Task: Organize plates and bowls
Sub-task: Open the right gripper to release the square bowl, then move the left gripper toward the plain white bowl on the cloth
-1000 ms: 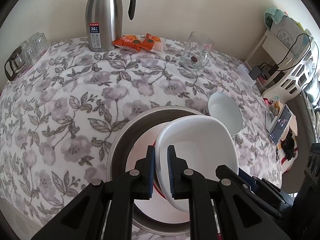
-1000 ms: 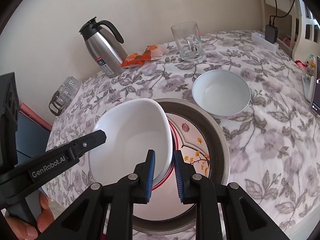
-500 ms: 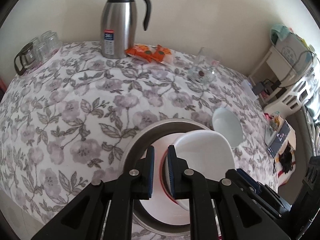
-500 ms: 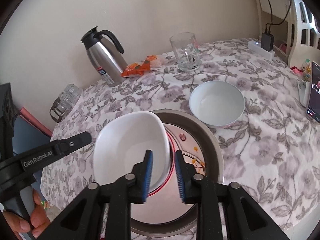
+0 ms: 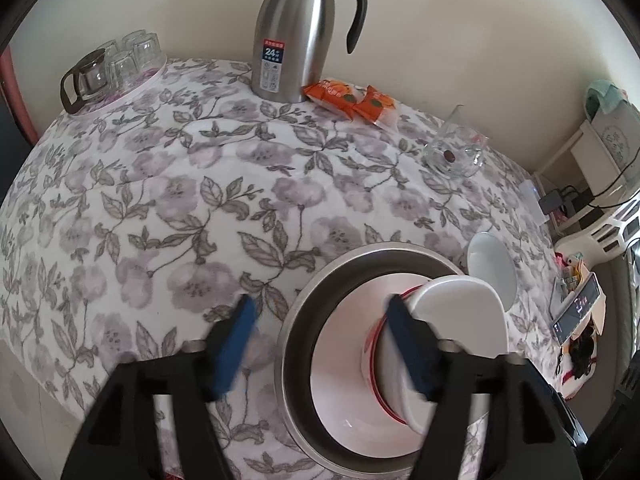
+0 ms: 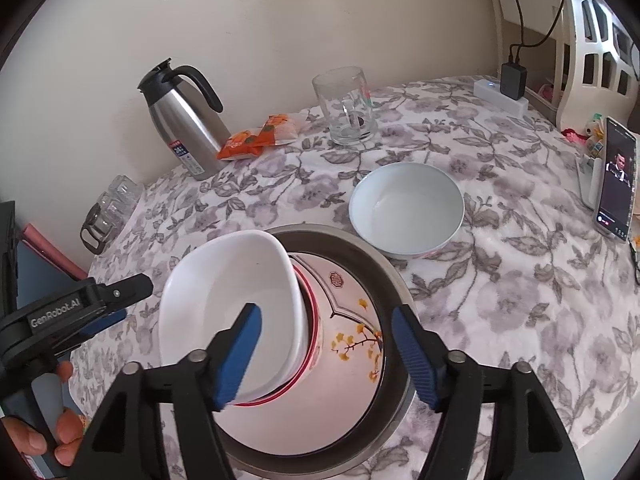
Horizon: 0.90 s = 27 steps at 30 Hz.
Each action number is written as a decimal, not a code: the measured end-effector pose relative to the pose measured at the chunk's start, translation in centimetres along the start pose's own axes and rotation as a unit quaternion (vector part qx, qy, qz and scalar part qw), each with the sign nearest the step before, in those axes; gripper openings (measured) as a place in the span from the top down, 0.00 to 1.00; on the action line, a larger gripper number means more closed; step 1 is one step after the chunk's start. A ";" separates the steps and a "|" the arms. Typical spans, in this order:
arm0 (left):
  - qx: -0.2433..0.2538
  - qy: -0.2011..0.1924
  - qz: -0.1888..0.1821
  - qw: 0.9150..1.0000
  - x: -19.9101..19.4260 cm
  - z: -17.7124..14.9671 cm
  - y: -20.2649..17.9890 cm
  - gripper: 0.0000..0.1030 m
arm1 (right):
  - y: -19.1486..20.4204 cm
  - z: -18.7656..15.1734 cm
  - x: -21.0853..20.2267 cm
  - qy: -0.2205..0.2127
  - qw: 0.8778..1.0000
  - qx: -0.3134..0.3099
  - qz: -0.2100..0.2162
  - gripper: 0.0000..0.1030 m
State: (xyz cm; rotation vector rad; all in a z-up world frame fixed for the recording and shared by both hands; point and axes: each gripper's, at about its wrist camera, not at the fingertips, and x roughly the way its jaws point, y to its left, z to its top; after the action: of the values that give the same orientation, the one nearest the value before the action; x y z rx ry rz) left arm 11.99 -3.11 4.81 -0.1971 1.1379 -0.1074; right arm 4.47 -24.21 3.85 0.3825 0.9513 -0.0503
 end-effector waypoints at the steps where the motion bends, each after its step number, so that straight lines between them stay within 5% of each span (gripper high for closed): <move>1: -0.001 0.000 0.001 1.000 0.1 0.0 0.0 0.21 | -0.1 0.0 0.0 -0.001 1.000 0.001 -0.002 0.22; 11: -0.007 -0.002 0.026 1.000 0.7 0.0 0.5 0.18 | -0.9 0.1 0.1 -0.008 1.000 0.019 -0.003 0.00; 14: -0.013 -0.004 0.031 0.999 0.9 0.0 0.7 0.03 | -1.1 0.1 0.0 -0.012 1.000 0.019 -0.002 0.00; 27: -0.046 -0.035 0.022 0.998 -0.2 0.6 0.5 0.03 | -3.4 0.7 -0.7 -0.040 0.998 0.043 -0.005 0.00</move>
State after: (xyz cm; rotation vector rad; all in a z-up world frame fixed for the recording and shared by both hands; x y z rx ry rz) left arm 12.45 -2.48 5.13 -0.2552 1.0769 -0.0090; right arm 3.91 -27.69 3.78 0.4517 0.8743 -0.1148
